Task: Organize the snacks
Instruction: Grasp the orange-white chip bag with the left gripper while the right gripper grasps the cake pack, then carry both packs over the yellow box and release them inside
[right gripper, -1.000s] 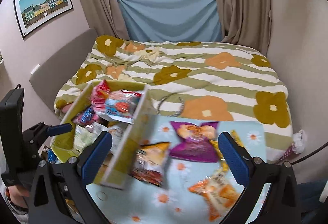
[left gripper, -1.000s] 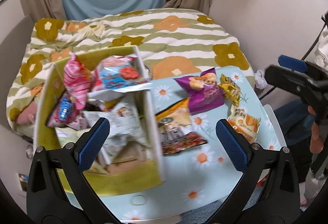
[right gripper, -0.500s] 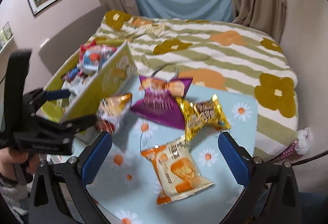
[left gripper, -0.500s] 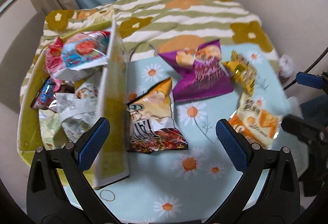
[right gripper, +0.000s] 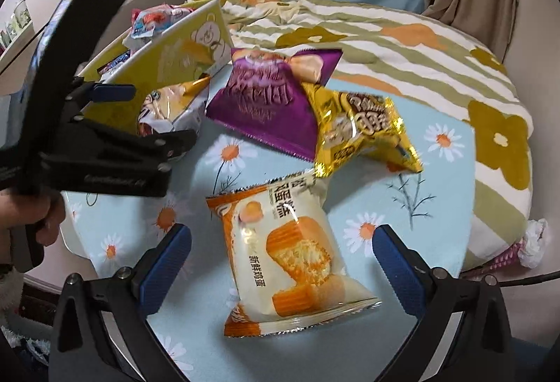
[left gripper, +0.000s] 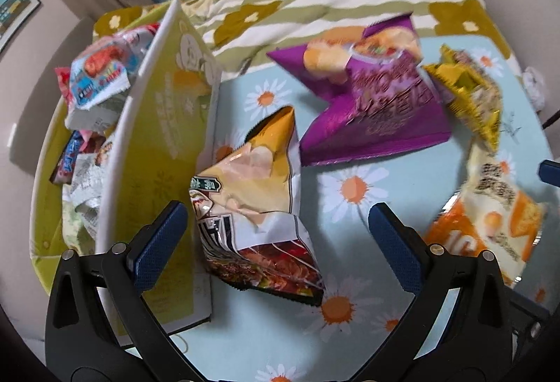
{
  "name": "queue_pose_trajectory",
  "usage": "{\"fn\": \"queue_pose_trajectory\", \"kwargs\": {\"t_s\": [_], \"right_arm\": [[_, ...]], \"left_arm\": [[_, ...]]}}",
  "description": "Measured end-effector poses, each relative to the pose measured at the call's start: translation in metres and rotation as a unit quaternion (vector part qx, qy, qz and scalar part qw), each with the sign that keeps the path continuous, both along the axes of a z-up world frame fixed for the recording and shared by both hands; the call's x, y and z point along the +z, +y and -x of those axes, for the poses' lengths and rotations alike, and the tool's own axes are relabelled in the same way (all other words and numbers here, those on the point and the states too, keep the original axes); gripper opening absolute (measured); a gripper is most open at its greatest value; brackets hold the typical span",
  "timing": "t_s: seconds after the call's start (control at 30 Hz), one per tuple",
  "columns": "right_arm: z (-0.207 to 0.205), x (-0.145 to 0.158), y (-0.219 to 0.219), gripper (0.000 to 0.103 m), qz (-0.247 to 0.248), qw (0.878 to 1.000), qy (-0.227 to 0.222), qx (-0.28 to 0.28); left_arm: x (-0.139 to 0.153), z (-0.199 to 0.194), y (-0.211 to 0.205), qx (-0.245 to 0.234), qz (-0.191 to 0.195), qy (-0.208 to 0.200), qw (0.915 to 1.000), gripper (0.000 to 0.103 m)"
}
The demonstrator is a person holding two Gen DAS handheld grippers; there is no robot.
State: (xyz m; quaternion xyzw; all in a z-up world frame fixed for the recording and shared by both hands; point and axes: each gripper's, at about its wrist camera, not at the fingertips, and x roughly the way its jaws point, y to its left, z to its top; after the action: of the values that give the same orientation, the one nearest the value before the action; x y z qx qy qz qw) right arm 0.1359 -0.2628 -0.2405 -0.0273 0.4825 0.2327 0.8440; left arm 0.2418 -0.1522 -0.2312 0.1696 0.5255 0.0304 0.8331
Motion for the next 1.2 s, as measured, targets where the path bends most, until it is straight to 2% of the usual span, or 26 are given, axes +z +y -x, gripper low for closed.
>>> {"fn": "queue_pose_trajectory", "kwargs": {"t_s": [0.1,0.17,0.3,0.43,0.5,0.57,0.6,0.73,0.9,1.1,1.2], "right_arm": [[0.001,-0.005,0.001,0.103,0.006,1.0,-0.001,0.007],[0.001,-0.008,0.001,0.103,0.01,1.0,-0.003,0.012],[0.0,-0.014,-0.002,0.103,0.008,1.0,0.0,0.016],[0.0,-0.02,-0.002,0.103,0.006,1.0,0.001,0.02],[0.0,-0.022,0.0,0.103,0.008,1.0,-0.001,0.021],[-0.001,-0.023,0.0,0.103,0.011,1.0,-0.004,0.021],[-0.001,-0.024,0.0,0.103,0.012,1.0,-0.007,0.022],[0.0,-0.028,0.001,0.103,0.016,1.0,-0.01,0.024],[0.001,-0.032,0.011,0.102,0.04,0.998,-0.025,0.04],[0.001,-0.037,0.023,0.088,0.061,0.996,-0.021,0.057],[0.002,-0.037,0.027,0.084,0.068,0.996,-0.023,0.06]], "left_arm": [[-0.013,-0.004,0.0,0.007,-0.02,0.009,0.9997,0.103],[-0.022,-0.006,-0.003,0.006,-0.049,0.011,0.9987,0.102],[-0.034,-0.01,-0.006,0.001,-0.083,0.016,0.9964,0.101],[-0.046,-0.016,-0.005,-0.001,-0.101,0.029,0.9945,0.09],[-0.05,-0.018,-0.002,0.002,-0.095,0.034,0.9949,0.086],[-0.05,-0.019,0.003,0.009,-0.092,0.037,0.9951,0.066],[-0.051,-0.018,0.005,0.008,-0.092,0.038,0.995,0.063],[-0.048,-0.01,0.008,-0.004,-0.08,0.039,0.996,0.057],[-0.041,0.004,0.006,-0.018,-0.055,0.041,0.9975,0.057],[-0.03,0.022,0.005,-0.026,-0.033,0.04,0.9983,0.055],[-0.024,0.028,0.008,-0.027,-0.02,0.039,0.9987,0.055]]}}
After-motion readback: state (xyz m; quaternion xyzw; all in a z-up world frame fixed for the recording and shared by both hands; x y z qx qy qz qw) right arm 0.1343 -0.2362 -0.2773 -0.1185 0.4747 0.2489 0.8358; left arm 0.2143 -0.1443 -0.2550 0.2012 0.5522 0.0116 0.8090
